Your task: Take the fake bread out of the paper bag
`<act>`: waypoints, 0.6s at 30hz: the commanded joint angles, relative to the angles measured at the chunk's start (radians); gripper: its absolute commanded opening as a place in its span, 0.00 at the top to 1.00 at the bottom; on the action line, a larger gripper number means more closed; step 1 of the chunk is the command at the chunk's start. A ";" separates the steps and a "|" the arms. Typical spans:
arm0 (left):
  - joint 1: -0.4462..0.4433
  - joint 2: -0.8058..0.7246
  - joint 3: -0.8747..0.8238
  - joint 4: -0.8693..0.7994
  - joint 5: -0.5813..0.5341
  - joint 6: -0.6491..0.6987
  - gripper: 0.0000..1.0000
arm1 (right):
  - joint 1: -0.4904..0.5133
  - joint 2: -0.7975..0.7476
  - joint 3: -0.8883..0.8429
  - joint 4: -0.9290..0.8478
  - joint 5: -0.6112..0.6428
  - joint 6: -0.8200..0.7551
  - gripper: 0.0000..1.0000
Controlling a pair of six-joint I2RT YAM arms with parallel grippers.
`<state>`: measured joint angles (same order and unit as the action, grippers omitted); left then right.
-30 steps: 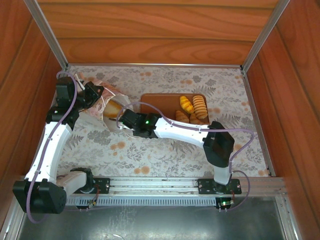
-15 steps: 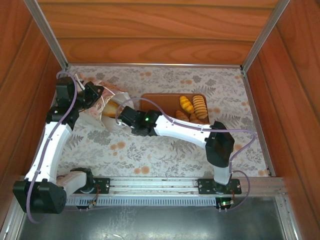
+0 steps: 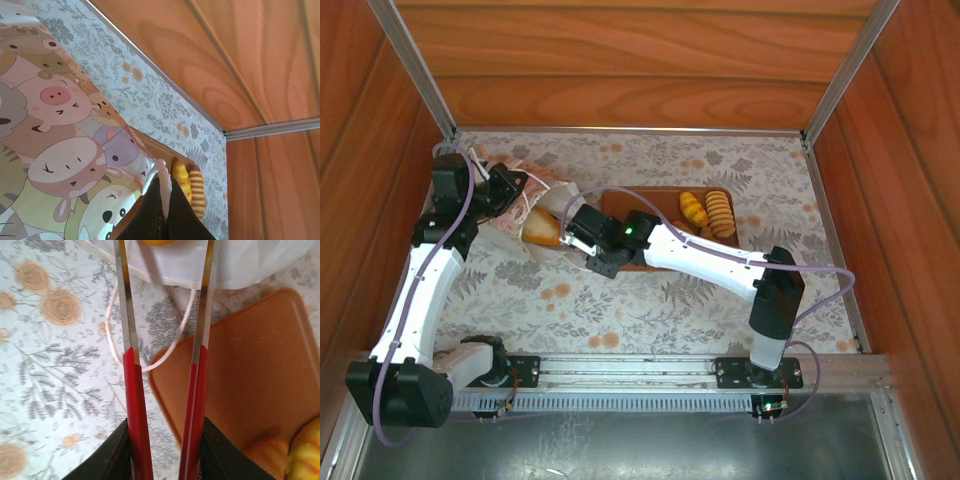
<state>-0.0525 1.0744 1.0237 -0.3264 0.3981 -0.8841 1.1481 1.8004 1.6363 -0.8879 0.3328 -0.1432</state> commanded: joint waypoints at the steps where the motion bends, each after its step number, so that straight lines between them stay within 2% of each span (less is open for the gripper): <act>1: -0.001 -0.007 0.003 0.026 0.010 -0.010 1.00 | -0.027 -0.055 0.028 -0.021 -0.115 0.093 0.66; 12: -0.009 -0.027 0.003 0.029 0.025 -0.004 1.00 | -0.102 -0.124 0.014 -0.101 -0.245 0.205 0.68; 18: -0.010 -0.033 -0.006 0.028 0.017 -0.006 1.00 | -0.122 -0.217 -0.030 -0.126 -0.245 0.226 0.67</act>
<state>-0.0555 1.0645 1.0237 -0.3206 0.4072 -0.8906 1.0313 1.6505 1.6165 -1.0088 0.1165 0.0494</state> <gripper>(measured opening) 0.049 0.336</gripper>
